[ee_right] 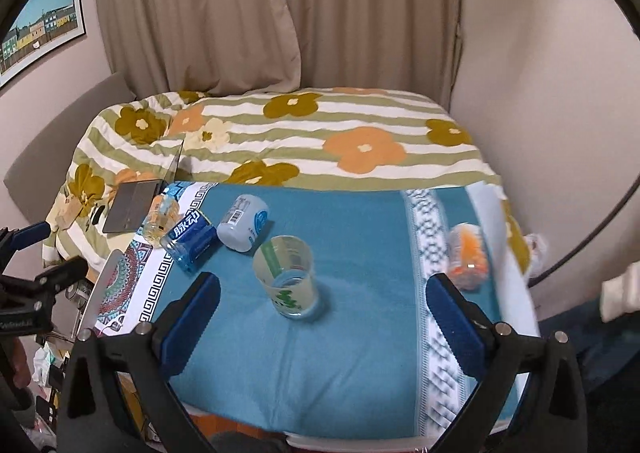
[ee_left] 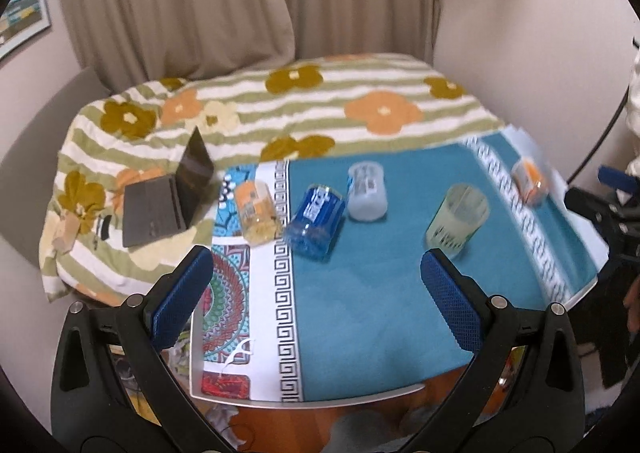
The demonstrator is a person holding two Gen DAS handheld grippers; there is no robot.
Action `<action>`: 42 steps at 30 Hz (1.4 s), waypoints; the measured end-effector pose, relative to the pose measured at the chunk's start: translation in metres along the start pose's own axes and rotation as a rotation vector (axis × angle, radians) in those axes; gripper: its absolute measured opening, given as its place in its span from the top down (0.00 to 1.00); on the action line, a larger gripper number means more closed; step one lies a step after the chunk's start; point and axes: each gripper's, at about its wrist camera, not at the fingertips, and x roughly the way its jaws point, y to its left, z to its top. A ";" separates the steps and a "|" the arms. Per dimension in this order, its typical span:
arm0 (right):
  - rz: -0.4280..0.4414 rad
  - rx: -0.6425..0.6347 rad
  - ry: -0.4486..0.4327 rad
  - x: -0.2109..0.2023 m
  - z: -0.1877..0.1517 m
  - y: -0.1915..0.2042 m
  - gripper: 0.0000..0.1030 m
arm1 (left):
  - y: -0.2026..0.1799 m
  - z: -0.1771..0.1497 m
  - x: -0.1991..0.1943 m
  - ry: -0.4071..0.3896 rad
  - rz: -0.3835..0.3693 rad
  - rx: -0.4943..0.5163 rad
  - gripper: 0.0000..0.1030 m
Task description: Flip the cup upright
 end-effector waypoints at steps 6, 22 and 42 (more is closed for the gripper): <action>-0.003 0.042 -0.002 -0.031 0.000 -0.018 0.00 | -0.022 0.001 -0.029 -0.060 0.007 -0.044 0.00; -0.024 0.056 -0.025 -0.052 -0.017 -0.039 0.00 | -0.053 -0.005 -0.049 -0.117 0.034 -0.055 0.00; -0.026 0.057 -0.047 -0.050 -0.009 -0.039 0.00 | -0.054 0.000 -0.050 -0.138 0.049 -0.048 0.00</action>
